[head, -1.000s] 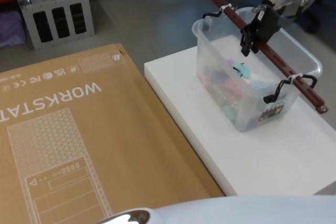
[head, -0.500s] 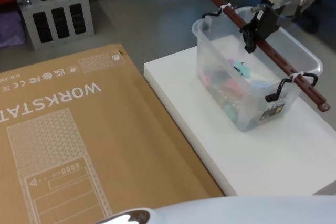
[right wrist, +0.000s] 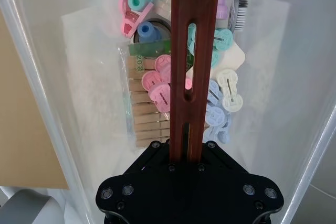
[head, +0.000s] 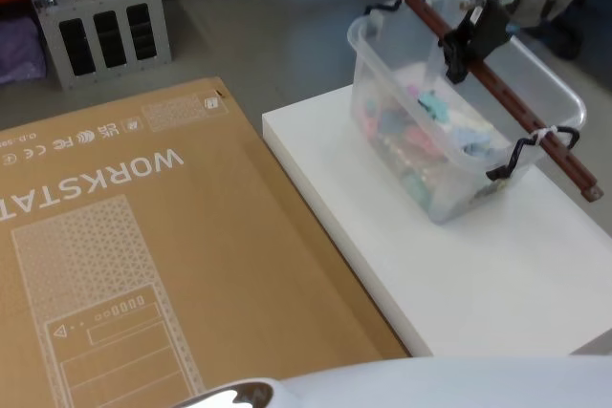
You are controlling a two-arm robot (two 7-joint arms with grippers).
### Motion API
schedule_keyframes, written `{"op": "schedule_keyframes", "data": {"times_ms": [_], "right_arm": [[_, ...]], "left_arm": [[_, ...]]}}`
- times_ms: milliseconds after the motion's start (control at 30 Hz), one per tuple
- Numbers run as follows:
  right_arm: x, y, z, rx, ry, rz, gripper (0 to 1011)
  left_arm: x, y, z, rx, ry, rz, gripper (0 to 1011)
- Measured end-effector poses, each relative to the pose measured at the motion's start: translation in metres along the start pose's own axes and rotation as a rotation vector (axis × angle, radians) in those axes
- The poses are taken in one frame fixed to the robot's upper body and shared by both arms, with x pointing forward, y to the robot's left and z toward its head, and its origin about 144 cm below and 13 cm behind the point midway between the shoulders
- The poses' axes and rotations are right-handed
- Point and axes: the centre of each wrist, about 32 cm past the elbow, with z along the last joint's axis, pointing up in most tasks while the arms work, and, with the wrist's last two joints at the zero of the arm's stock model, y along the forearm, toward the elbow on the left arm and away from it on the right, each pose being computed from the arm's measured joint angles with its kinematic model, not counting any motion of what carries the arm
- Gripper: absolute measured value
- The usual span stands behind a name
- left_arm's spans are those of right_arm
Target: Use one hand to grasp the basket and place it at the designated location.
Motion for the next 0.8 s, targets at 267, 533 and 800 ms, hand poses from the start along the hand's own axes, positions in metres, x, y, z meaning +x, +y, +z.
{"op": "schedule_keyframes", "data": {"times_ms": [267, 533, 800], "right_arm": [[-0.005, -0.029, -0.001, 0.009, -0.006, -0.059, 0], [-0.008, -0.048, 0.001, 0.013, -0.019, -0.097, 0], [-0.008, -0.055, 0.004, 0.016, -0.037, -0.112, 0]], "left_arm": [[0.000, 0.000, 0.000, 0.000, 0.000, 0.000, 0], [0.000, 0.000, 0.000, 0.000, 0.000, 0.000, 0], [0.000, 0.000, 0.000, 0.000, 0.000, 0.000, 0]]}}
